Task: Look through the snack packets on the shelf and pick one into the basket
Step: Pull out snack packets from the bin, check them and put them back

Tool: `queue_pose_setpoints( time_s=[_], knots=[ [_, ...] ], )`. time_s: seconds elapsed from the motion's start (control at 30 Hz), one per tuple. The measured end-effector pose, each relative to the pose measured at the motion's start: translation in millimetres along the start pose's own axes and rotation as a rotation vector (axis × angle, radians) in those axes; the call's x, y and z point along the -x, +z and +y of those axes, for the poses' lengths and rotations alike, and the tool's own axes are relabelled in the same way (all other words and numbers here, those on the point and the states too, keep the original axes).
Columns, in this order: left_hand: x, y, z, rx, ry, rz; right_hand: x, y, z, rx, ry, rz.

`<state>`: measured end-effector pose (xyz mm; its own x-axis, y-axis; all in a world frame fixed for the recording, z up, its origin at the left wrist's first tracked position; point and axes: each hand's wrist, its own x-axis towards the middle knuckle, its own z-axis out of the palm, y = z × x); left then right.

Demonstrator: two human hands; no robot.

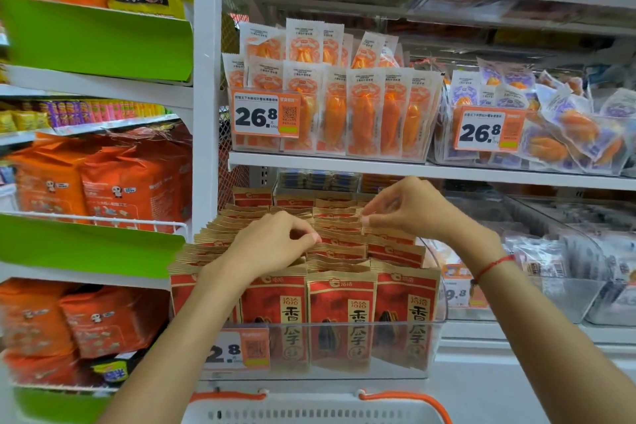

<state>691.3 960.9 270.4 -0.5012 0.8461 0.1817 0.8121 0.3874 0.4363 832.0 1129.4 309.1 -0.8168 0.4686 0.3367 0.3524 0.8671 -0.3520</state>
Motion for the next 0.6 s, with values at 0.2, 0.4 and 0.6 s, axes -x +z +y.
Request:
queue_pose_setpoints(
  time_s=[0.2, 0.4, 0.6],
  knots=[
    [7, -1, 1, -0.099, 0.062, 0.054, -14, 9, -8, 0.204, -0.024, -0.192],
    [12, -5, 3, -0.122, 0.049, 0.040, -20, 23, -6, 0.320, -0.046, -0.001],
    [10, -4, -1, -0.102, 0.077, -0.011, -17, 25, -8, 0.259, 0.003, -0.014]
  ],
)
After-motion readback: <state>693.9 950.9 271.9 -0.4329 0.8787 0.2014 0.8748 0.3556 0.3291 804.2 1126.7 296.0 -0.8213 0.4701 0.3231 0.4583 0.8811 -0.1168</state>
